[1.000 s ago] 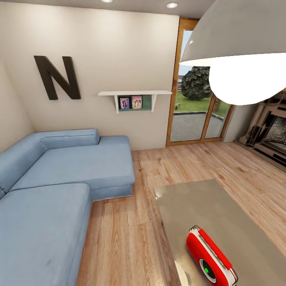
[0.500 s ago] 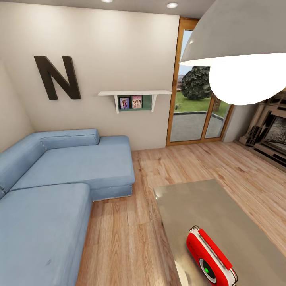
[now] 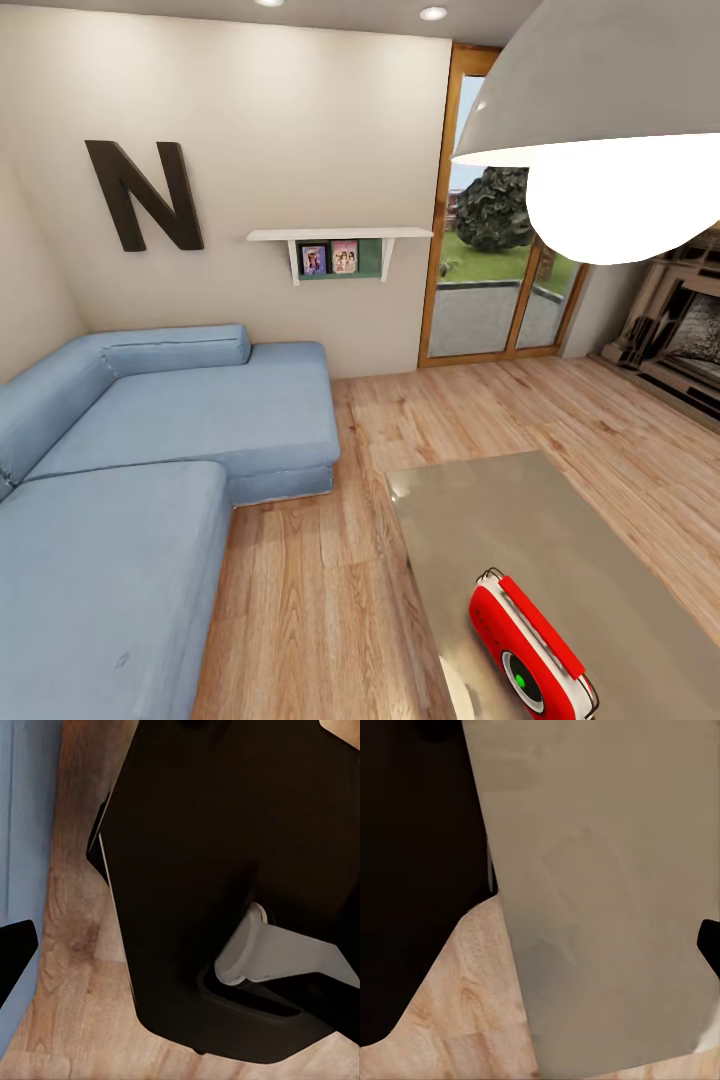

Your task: Turn on the radio receiver that's on the table in the living room.

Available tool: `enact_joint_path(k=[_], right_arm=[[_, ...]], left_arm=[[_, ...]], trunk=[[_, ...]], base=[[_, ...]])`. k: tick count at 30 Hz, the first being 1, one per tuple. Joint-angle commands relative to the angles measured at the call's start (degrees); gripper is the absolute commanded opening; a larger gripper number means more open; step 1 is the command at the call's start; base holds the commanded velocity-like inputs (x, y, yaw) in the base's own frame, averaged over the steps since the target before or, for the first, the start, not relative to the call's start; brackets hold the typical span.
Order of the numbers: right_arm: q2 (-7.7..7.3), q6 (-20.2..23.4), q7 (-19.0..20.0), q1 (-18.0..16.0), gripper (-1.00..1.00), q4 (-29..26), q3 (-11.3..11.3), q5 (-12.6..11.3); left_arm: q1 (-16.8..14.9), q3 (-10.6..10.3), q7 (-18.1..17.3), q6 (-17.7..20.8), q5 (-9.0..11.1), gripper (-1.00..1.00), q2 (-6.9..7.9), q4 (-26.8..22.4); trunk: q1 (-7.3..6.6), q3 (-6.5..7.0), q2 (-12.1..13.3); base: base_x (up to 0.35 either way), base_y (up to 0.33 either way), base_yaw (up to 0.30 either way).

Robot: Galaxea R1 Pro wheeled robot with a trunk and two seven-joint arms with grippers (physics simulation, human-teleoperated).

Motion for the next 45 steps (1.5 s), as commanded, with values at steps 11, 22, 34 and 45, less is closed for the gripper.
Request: enact_joint_path(k=[11, 22, 34, 45], right_arm=[[0.22, 0.00, 0.00, 0.00, 1.00, 0.00, 0.00, 0.00], [0.22, 0.00, 0.00, 0.00, 1.00, 0.00, 0.00, 0.00], [0.22, 0.00, 0.00, 0.00, 1.00, 0.00, 0.00, 0.00], [0.22, 0.00, 0.00, 0.00, 1.00, 0.00, 0.00, 0.00]], left_arm=[[-0.02, 0.00, 0.00, 0.00, 0.03, 1.00, -0.09, 0.00], [-0.02, 0.00, 0.00, 0.00, 0.04, 1.00, -0.07, 0.00], [-0.03, 0.00, 0.00, 0.00, 0.04, 1.00, -0.10, 0.00], [-0.02, 0.00, 0.00, 0.00, 0.04, 1.00, -0.09, 0.00]], trunk=[[0.00, 0.00, 0.00], [0.00, 0.00, 0.00], [0.00, 0.00, 0.00], [0.00, 0.00, 0.00]], base=[[0.000, 0.000, 0.000], [0.000, 0.000, 0.000], [0.000, 0.000, 0.000], [0.000, 0.000, 0.000]])
